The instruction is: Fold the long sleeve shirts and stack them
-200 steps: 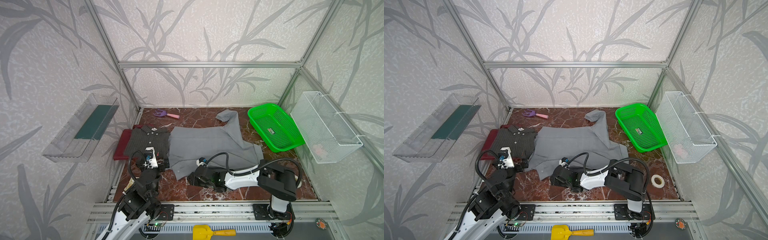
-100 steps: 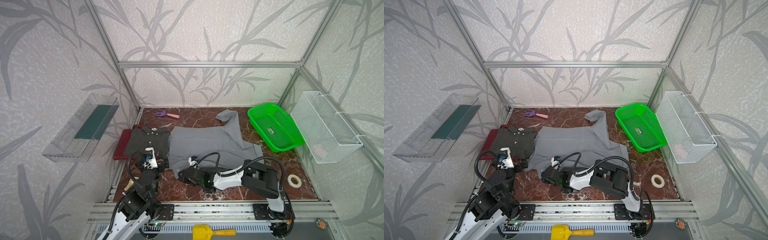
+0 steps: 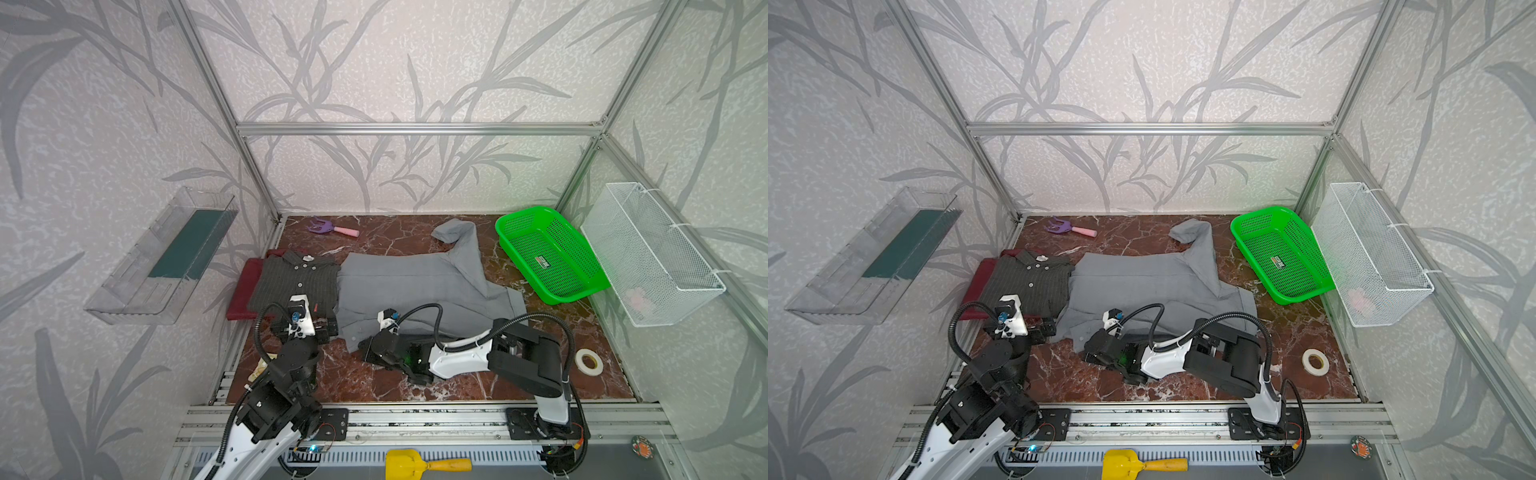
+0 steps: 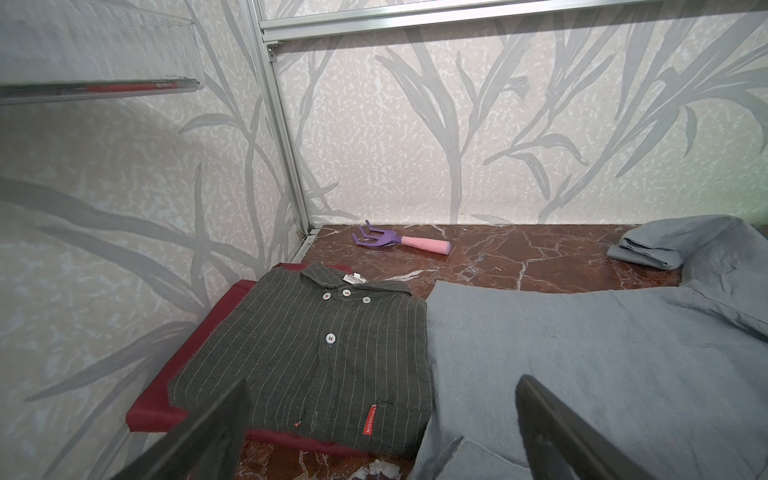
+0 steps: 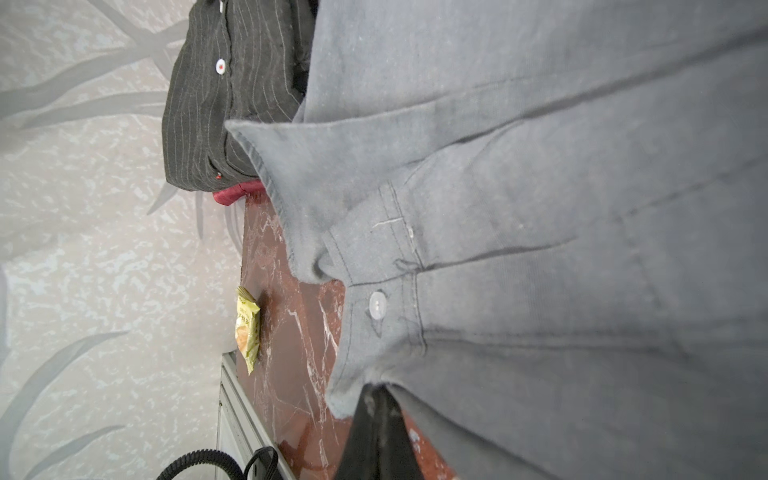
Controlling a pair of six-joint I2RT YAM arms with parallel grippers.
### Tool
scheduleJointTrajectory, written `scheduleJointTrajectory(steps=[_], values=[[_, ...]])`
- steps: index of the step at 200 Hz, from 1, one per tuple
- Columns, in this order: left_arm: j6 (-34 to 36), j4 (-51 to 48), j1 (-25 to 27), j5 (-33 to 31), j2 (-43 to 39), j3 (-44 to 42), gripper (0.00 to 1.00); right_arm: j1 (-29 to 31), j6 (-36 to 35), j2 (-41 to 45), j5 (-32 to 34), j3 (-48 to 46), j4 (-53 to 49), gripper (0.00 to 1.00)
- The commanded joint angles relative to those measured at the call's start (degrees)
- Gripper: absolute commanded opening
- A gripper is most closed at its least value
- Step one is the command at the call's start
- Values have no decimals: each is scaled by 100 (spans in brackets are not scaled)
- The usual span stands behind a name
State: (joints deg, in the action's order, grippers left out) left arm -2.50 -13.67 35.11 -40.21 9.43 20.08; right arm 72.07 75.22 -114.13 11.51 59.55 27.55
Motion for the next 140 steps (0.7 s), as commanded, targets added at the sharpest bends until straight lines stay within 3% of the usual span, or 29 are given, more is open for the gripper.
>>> scheduleJointTrajectory(steps=[1, 52, 86, 140], values=[[27, 84, -31, -65, -38, -72, 99, 14, -35, 391, 165, -60, -109, 0], [22, 101, -23, -81, -38, -73, 99, -130, -791, 925, 565, 285, -458, 0], [22, 90, -39, -63, -47, -64, 99, -470, -1133, 1097, 469, 623, -530, 0], [57, 145, -40, -39, -38, -87, 99, -771, -1933, 1277, 773, 837, 85, 0]])
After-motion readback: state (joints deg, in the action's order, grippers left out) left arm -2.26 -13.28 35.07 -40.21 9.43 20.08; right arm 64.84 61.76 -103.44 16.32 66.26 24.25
